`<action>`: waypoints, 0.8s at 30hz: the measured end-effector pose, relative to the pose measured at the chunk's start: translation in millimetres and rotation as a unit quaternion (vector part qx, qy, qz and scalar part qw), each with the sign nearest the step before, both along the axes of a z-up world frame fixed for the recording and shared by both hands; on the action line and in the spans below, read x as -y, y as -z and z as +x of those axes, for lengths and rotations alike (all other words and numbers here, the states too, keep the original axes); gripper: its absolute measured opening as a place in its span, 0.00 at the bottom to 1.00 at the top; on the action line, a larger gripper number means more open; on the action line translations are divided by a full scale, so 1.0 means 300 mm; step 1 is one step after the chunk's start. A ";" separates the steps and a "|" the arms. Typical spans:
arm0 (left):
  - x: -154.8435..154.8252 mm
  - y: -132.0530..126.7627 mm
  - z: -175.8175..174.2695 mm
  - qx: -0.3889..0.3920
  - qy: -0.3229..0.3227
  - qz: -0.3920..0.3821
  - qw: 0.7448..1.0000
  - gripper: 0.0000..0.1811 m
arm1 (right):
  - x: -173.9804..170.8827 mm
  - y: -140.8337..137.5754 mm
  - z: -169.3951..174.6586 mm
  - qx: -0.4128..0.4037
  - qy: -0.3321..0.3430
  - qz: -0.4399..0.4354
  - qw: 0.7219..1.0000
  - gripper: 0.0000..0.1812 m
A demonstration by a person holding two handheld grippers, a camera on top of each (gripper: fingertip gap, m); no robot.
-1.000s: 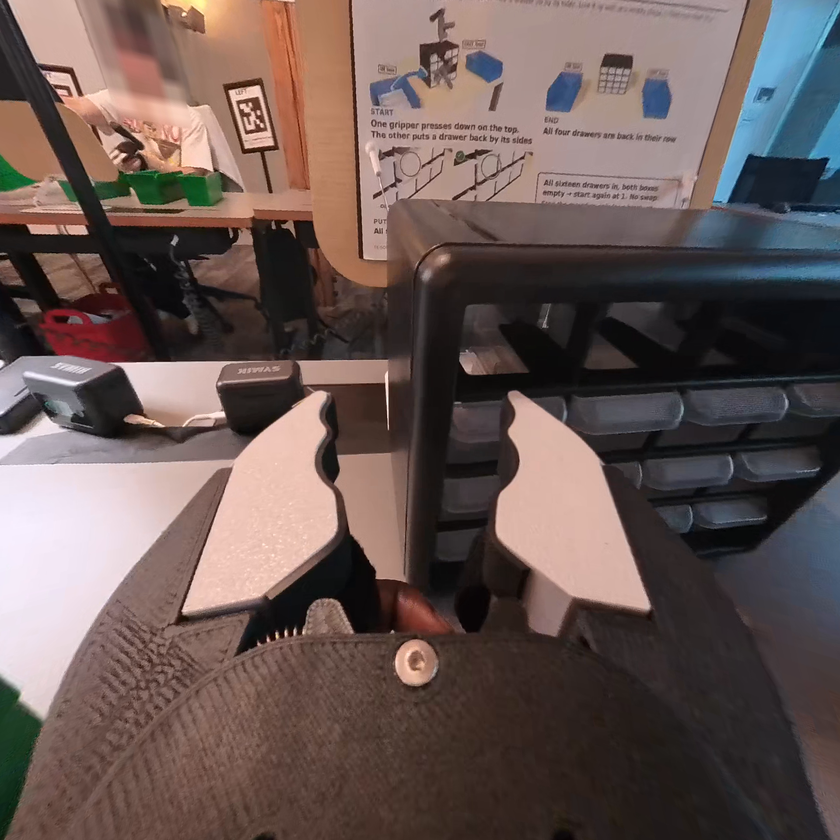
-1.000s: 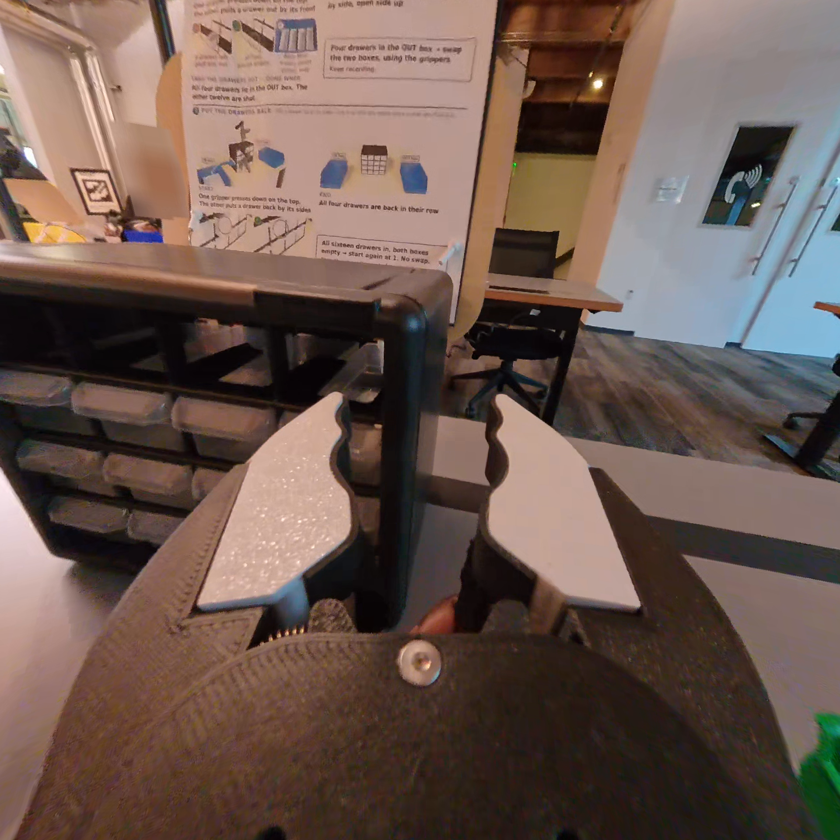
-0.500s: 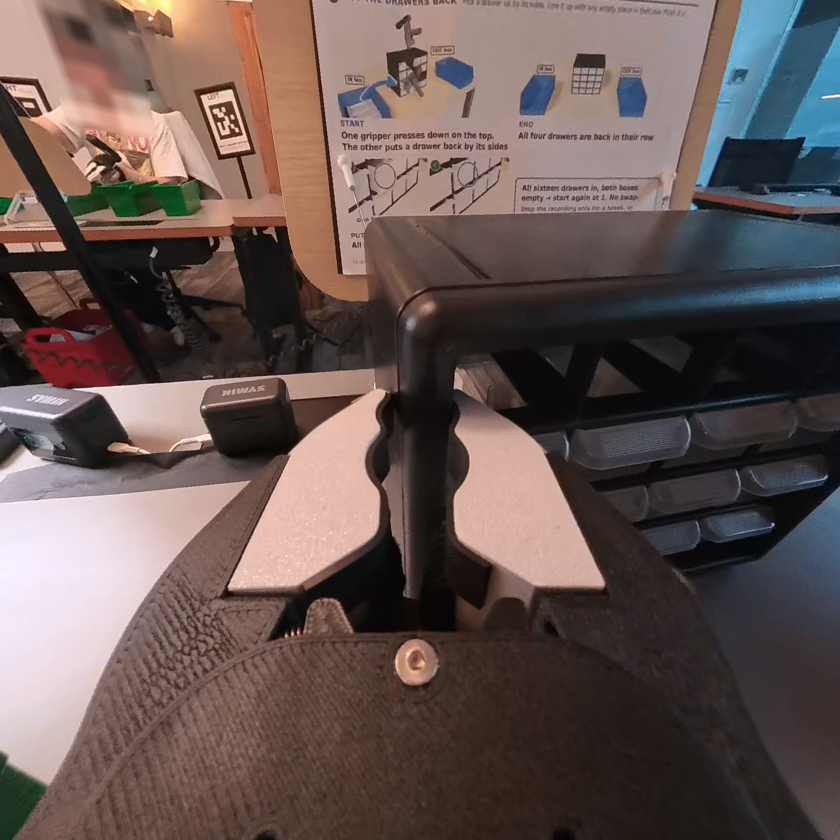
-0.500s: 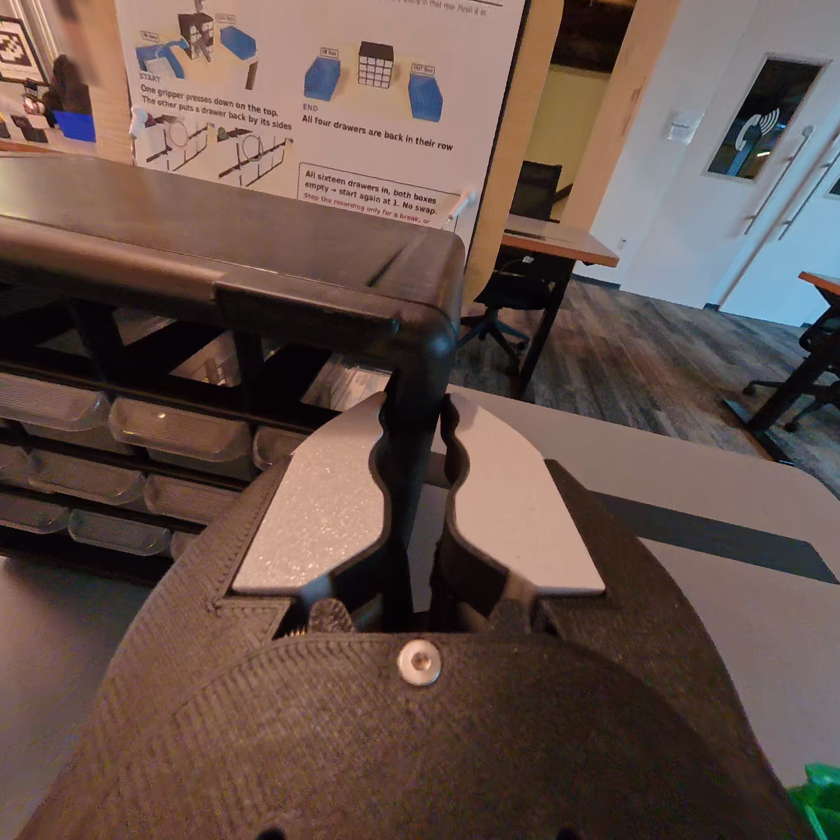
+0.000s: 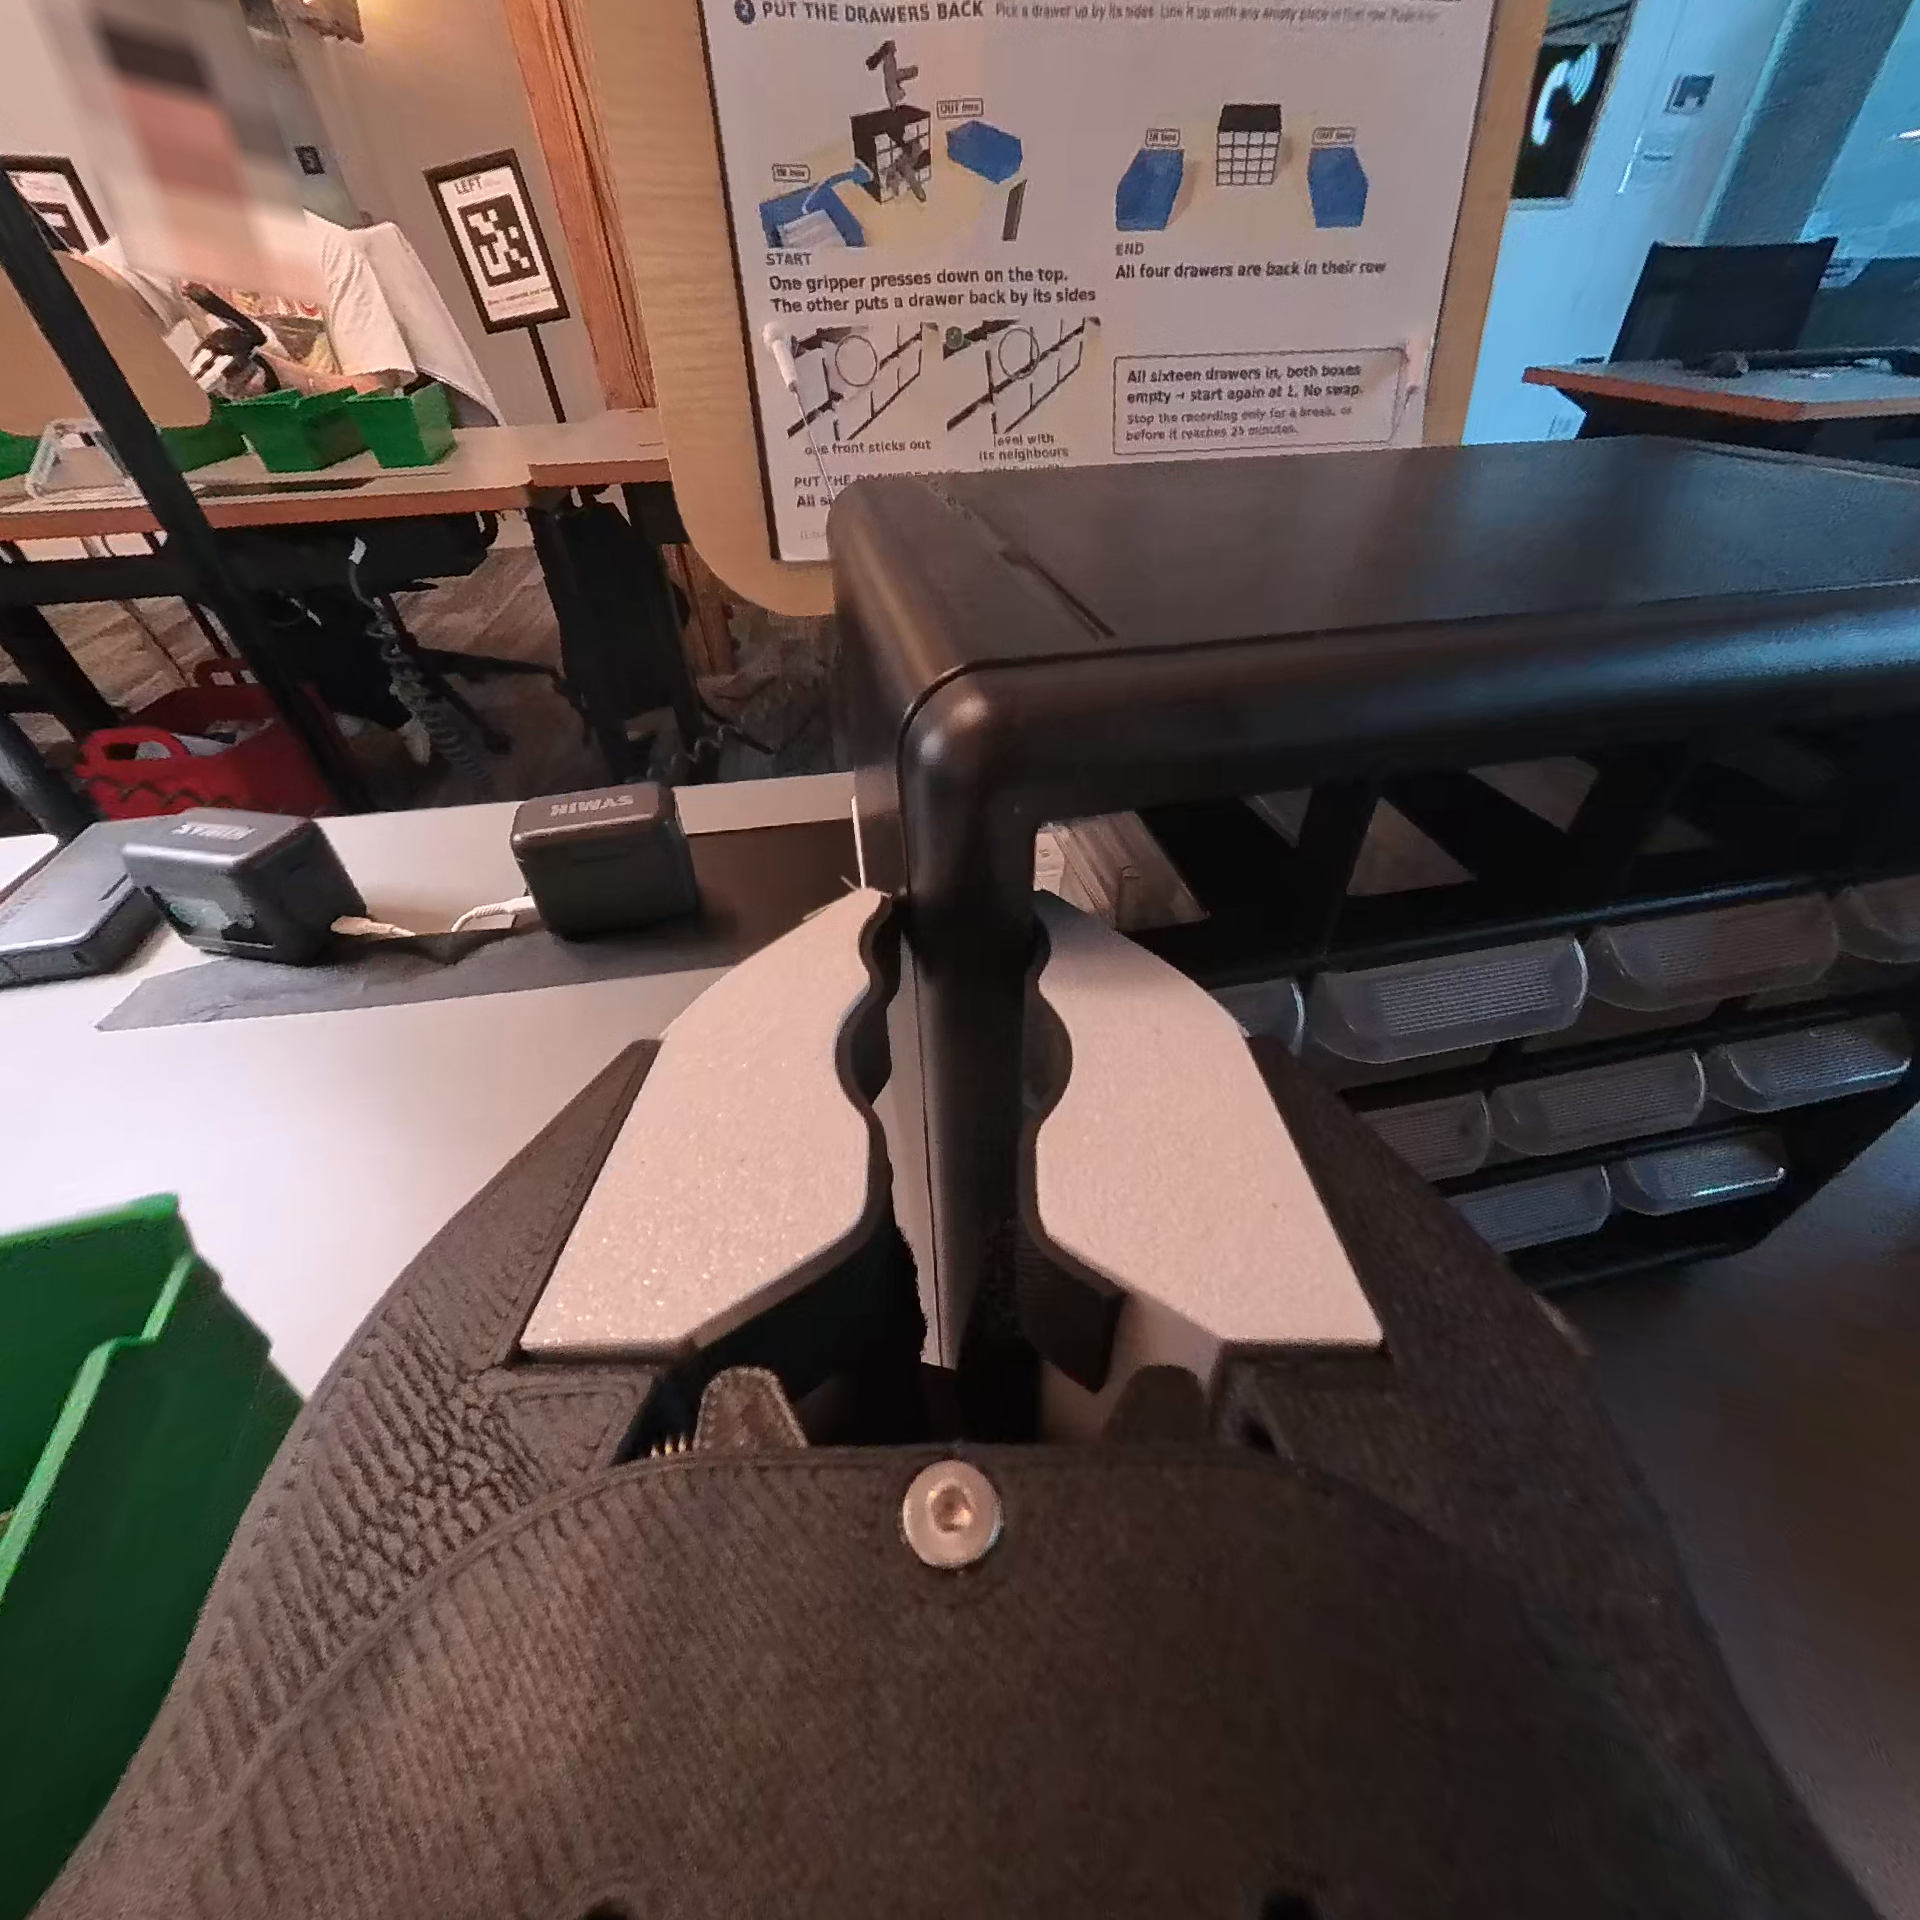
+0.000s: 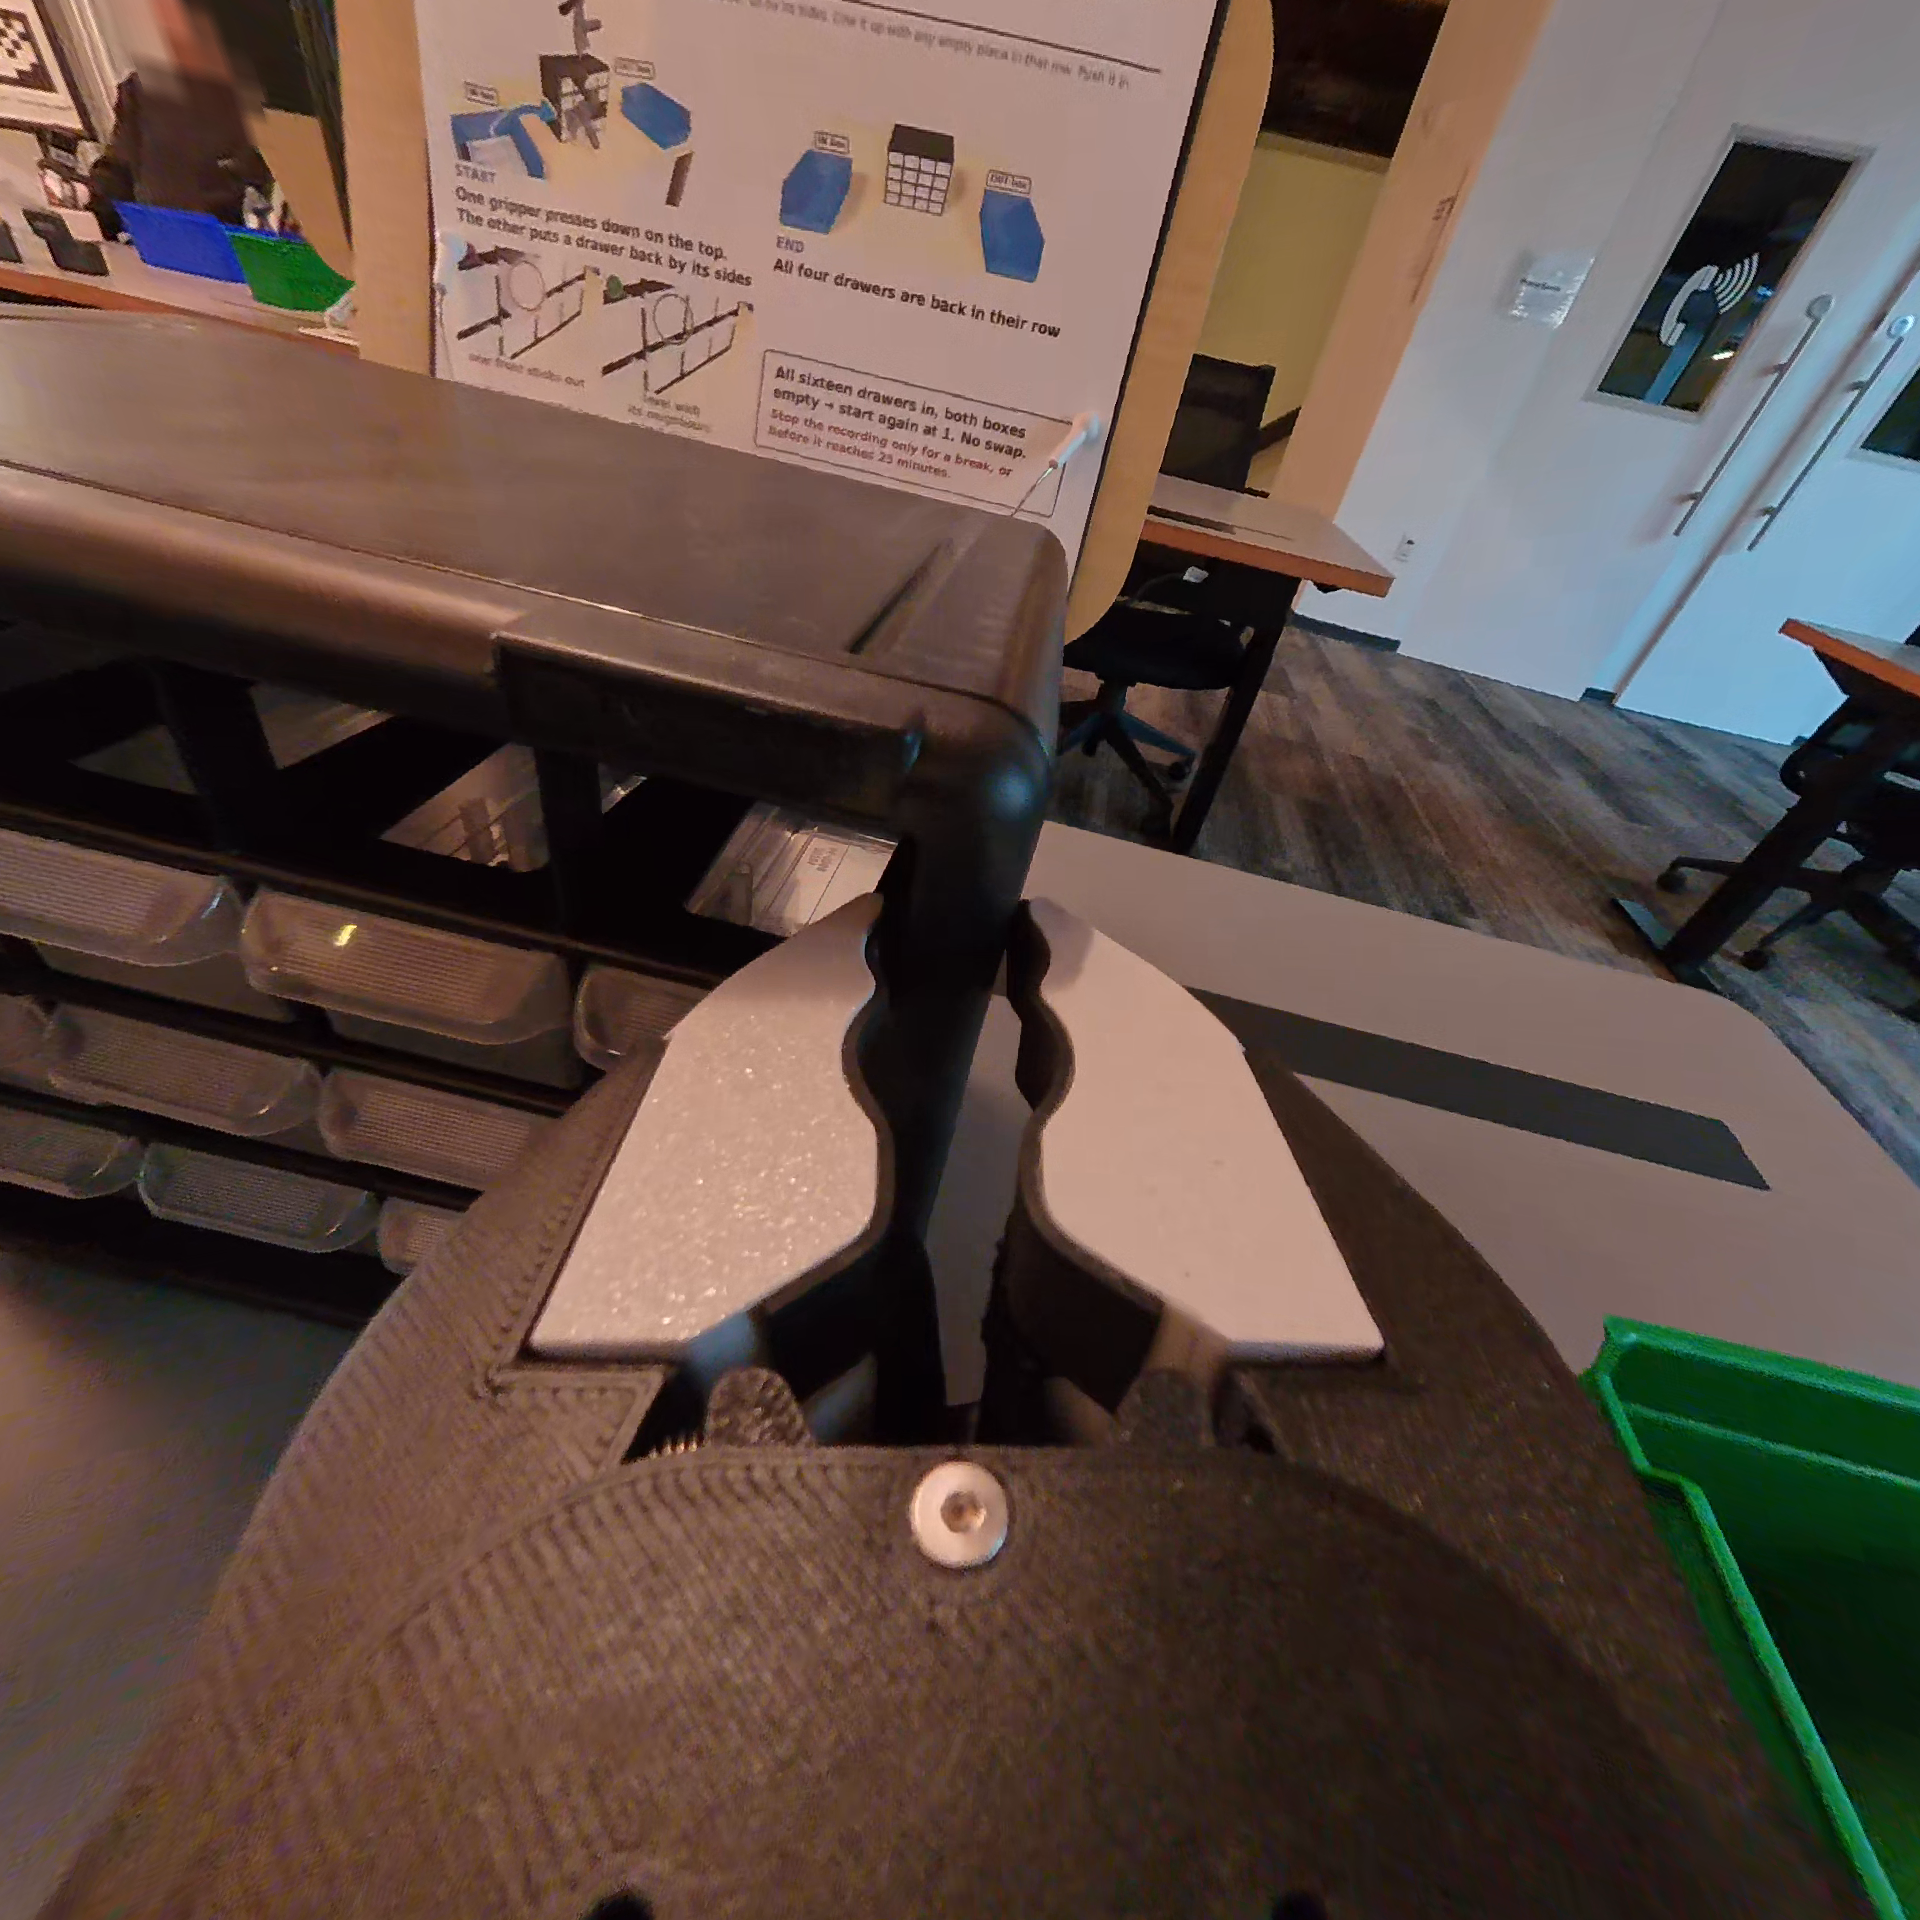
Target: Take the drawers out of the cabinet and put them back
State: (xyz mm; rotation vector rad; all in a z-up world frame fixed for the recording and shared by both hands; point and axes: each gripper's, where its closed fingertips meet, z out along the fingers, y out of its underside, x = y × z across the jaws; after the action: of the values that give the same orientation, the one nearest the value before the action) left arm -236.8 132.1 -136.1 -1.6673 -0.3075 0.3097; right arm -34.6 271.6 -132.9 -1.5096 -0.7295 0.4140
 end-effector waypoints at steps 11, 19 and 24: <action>0.060 -0.002 0.031 -0.013 0.013 0.002 1.000 0.12 | 0.074 -0.003 0.034 -0.029 -0.005 0.007 1.000 0.11; 0.299 -0.090 0.226 0.057 0.168 0.018 0.984 0.44 | 0.244 -0.024 0.157 -0.073 -0.049 -0.038 0.995 0.42; 0.562 -0.209 0.107 0.010 0.180 0.023 0.983 0.36 | 0.435 0.079 0.238 -0.105 -0.113 -0.038 0.987 0.39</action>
State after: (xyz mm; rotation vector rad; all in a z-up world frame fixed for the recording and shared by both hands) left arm -204.7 -36.5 -73.3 -1.6444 -0.0240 0.0159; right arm 36.7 141.0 -156.7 -1.4325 -0.7261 0.7680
